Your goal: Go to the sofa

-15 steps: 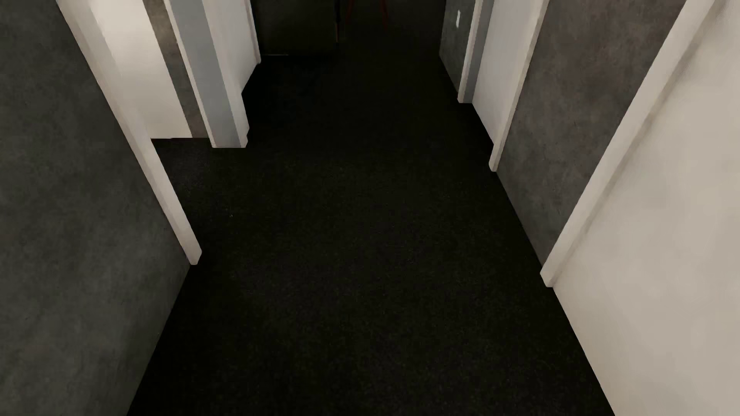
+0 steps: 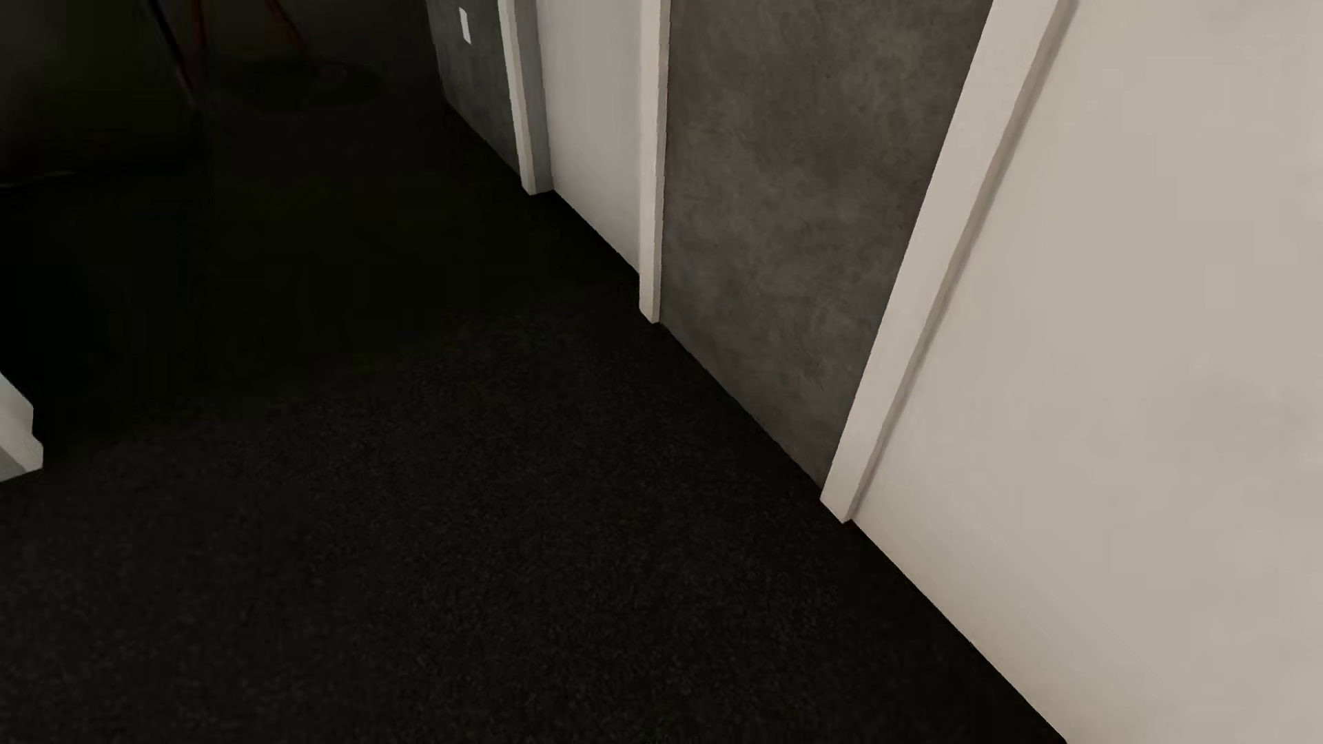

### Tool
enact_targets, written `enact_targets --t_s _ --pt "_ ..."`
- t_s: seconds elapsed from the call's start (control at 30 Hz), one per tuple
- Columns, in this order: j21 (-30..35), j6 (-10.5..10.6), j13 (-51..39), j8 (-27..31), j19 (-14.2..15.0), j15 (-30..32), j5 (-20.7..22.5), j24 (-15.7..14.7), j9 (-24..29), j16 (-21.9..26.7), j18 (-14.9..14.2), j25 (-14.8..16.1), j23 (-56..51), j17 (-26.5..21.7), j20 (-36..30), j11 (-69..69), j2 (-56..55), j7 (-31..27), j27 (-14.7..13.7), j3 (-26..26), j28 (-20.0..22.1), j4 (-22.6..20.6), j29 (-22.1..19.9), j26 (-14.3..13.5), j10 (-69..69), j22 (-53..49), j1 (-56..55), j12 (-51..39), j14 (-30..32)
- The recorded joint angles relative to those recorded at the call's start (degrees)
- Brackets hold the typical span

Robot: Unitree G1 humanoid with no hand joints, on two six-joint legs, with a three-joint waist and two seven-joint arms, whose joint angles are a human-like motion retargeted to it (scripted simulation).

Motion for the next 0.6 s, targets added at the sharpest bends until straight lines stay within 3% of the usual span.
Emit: enact_targets --t_s 0.1,0.13,0.27,0.43,0.6 --pt "-1.6 -0.5 4.3 0.0 0.0 16.5 -0.5 0.0 0.0 3.1 0.0 0.0 0.4 -2.1 7.9 -2.1 -5.3 0.0 0.0 -2.5 0.0 -0.7 0.0 0.0 -2.2 -7.1 4.2 -1.9 -3.2" --pt "-2.0 -1.0 5.1 0.0 0.0 16.9 -1.0 0.0 -0.2 3.7 0.0 0.0 0.0 -2.8 11.8 -3.2 -5.9 0.0 0.0 -2.7 0.0 -1.0 0.0 0.0 -2.6 -7.8 5.6 -2.0 -4.2" --pt "-3.8 -2.5 5.9 0.0 0.0 16.7 -2.4 0.0 -0.6 5.1 0.0 0.0 -1.5 -4.7 24.5 -8.8 -6.2 0.0 0.0 -4.5 0.0 -1.1 0.0 0.0 -2.3 -6.0 8.9 -3.0 -7.1" --pt "-6.8 -2.1 3.9 0.0 0.0 8.5 -1.9 0.0 0.0 7.3 0.0 0.0 -3.7 -5.5 21.8 -12.4 -9.0 0.0 0.0 -7.8 0.0 0.2 0.0 0.0 -1.4 -3.4 10.2 -4.0 -10.3" --pt "-7.4 -2.2 3.4 0.0 0.0 0.9 -1.1 0.0 0.8 6.4 0.0 0.0 -6.0 -4.9 19.5 -14.5 -14.1 0.0 0.0 -9.6 0.0 1.6 0.0 0.0 -2.4 -6.5 10.8 -3.6 -8.9"
